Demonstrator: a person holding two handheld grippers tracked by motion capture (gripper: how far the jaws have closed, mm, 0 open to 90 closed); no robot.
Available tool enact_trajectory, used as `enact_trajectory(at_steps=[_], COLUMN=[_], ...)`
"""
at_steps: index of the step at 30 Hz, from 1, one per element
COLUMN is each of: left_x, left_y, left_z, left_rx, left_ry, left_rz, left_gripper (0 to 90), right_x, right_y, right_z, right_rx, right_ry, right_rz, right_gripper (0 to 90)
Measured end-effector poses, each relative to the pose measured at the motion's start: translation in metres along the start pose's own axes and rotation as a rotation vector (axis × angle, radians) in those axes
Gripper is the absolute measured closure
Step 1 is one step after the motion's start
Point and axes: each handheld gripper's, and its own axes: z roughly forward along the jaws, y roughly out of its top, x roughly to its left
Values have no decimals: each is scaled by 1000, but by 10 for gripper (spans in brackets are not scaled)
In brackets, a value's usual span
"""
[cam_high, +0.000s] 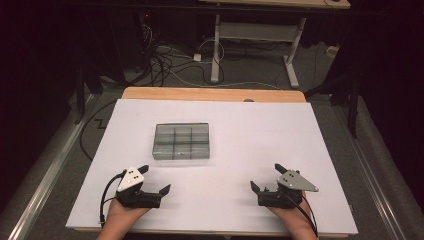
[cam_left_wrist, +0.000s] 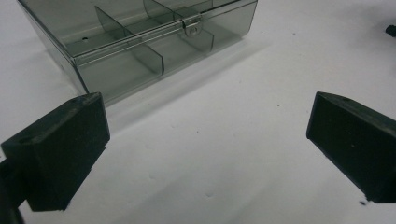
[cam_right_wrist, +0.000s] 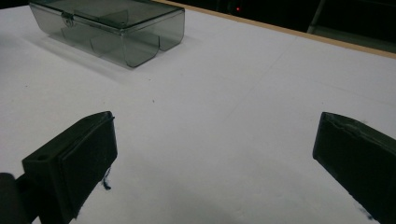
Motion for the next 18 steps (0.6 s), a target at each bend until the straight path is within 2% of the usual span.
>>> enact_trajectory(at_steps=[5,7,12,18], left_x=[2,3,6,5], left_y=[2,2,3,3], left_z=[-2,-2,0,-1], left_rx=[-6,-5,28,12], left_ry=[16,14,-22,-20], left_rz=[-27,-17,5,12], left_gripper=[0,0,0,0], right_x=[1,3,5,7], right_y=[0,0,1,2], right_z=[0,0,2,1], right_rx=[-8,-4,-5,-7], right_ry=[18,23,36,41], right_rz=[7,-2,-9,-16], right_gripper=[4,4,4,4])
